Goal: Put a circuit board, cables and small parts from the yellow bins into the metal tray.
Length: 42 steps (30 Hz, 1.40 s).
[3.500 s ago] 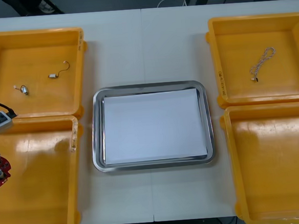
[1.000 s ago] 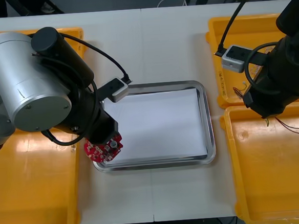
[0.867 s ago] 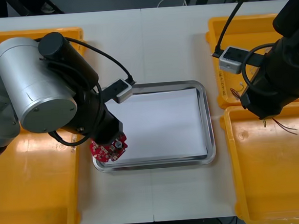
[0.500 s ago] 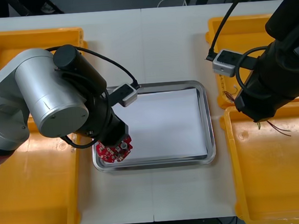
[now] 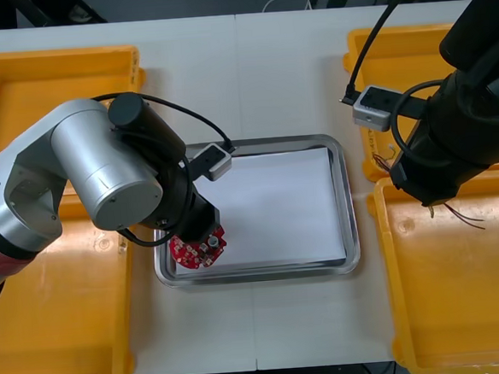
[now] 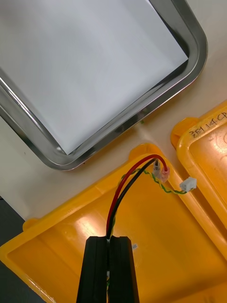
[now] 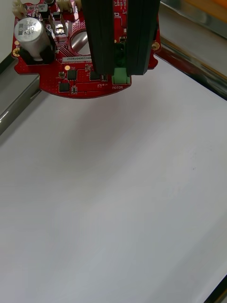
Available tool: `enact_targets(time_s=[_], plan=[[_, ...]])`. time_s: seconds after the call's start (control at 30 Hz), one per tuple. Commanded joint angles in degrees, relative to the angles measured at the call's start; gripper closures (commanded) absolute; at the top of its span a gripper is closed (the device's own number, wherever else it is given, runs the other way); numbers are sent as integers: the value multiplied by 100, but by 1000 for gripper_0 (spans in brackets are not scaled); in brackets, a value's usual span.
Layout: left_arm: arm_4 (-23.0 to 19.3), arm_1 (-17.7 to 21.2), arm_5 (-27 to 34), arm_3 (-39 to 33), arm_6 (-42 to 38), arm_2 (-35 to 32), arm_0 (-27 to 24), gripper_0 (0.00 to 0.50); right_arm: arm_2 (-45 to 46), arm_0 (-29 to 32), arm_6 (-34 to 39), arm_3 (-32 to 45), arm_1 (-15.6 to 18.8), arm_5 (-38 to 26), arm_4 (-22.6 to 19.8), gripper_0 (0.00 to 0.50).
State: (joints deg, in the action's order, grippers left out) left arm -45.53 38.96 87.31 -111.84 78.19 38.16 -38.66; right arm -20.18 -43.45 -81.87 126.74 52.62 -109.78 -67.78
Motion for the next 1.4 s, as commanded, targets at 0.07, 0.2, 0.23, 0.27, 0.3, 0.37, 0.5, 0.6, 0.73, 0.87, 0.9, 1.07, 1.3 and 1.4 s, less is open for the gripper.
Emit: enact_targets(time_s=[0.07,0.2,0.23,0.27,0.3,0.37,0.5,0.6,0.73,0.87,0.9,1.07,1.3,1.4], plan=[[97,-116,-144,75,-76,157,-282,500,-56,-234,-171,61,-94,-22,-16,500],[141,-108,-205,119,-76,271,-282,500,-56,-234,-153,61,-94,-22,1,500],[167,-108,-223,119,-85,306,-282,500,-56,-234,-153,61,-103,-22,1,500],[194,-108,-258,137,-85,342,-273,500,-56,-234,-153,61,-103,-22,1,500],[202,-108,-276,145,-94,359,-282,500,-56,-234,-153,61,-103,-22,1,500],[202,-108,-293,181,-85,377,-282,500,-56,-234,-153,53,-103,-22,1,500],[194,-108,-328,233,-76,385,-282,500,-56,-234,-153,61,-112,-22,10,500],[211,-108,-399,260,-76,429,-282,500,-56,-234,-162,61,-112,-22,19,500],[220,-116,-575,400,-58,456,-282,500,-56,-234,-197,61,-112,-22,28,500],[220,-116,-662,471,-41,517,-291,500,-56,-234,-197,61,-112,-22,45,500],[220,-116,-662,479,-41,526,-291,500,-56,-225,-197,61,-112,-22,45,500],[220,-108,-671,479,-41,535,-291,500,-56,-234,-197,-9,-147,-22,54,500],[211,-108,-671,479,-41,535,-291,479,-56,-234,-197,-114,-191,-22,72,500],[211,-99,-698,479,-41,535,-291,209,-56,-234,-197,-106,-191,-22,80,500]])
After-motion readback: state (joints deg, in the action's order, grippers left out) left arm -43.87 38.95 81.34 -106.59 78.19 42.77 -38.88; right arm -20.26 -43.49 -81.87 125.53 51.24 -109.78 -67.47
